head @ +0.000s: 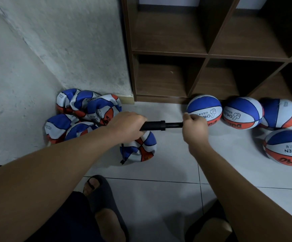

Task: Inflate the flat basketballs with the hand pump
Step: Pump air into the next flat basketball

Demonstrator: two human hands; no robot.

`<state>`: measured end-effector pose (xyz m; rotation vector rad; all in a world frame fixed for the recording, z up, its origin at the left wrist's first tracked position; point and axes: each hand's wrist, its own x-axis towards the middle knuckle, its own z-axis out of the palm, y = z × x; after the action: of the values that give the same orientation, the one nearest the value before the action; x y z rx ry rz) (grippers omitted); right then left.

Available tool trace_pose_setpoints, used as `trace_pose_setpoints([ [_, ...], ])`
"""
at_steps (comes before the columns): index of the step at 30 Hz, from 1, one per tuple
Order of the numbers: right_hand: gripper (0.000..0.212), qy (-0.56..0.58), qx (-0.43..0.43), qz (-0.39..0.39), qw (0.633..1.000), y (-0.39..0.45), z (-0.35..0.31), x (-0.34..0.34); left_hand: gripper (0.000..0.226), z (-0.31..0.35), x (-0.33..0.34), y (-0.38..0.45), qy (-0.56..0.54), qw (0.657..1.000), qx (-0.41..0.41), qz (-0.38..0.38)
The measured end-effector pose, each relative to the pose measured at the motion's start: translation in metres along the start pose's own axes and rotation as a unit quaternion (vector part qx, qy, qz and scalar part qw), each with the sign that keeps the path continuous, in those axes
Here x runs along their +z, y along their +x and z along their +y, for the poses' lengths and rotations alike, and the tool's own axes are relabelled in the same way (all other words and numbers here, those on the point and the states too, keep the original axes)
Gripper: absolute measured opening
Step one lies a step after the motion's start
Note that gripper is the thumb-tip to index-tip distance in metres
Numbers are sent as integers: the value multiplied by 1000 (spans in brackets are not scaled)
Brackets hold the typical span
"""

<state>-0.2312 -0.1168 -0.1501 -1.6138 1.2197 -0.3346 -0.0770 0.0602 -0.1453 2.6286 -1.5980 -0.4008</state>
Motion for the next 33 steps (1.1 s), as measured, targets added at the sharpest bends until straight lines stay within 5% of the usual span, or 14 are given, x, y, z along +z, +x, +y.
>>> trace_pose_setpoints([
  [7, 18, 37, 45, 21, 998, 17, 5, -16, 21, -8, -1, -3, 4, 999, -29, -18],
  [14, 40, -31, -46, -38, 998, -24, -1, 25, 8, 9, 0, -1, -7, 999, -16, -42],
  [23, 41, -35, -30, -65, 997, -30, 4, 34, 8, 11, 1, -4, -5, 998, -12, -57],
  [29, 44, -14, -24, -48, 998, -25, 5, 21, 5, 12, 3, -2, 4, 999, 20, -29],
  [33, 37, 16, -4, 34, 999, -7, 8, -2, 14, -13, 3, -4, 22, 1000, -11, -19],
])
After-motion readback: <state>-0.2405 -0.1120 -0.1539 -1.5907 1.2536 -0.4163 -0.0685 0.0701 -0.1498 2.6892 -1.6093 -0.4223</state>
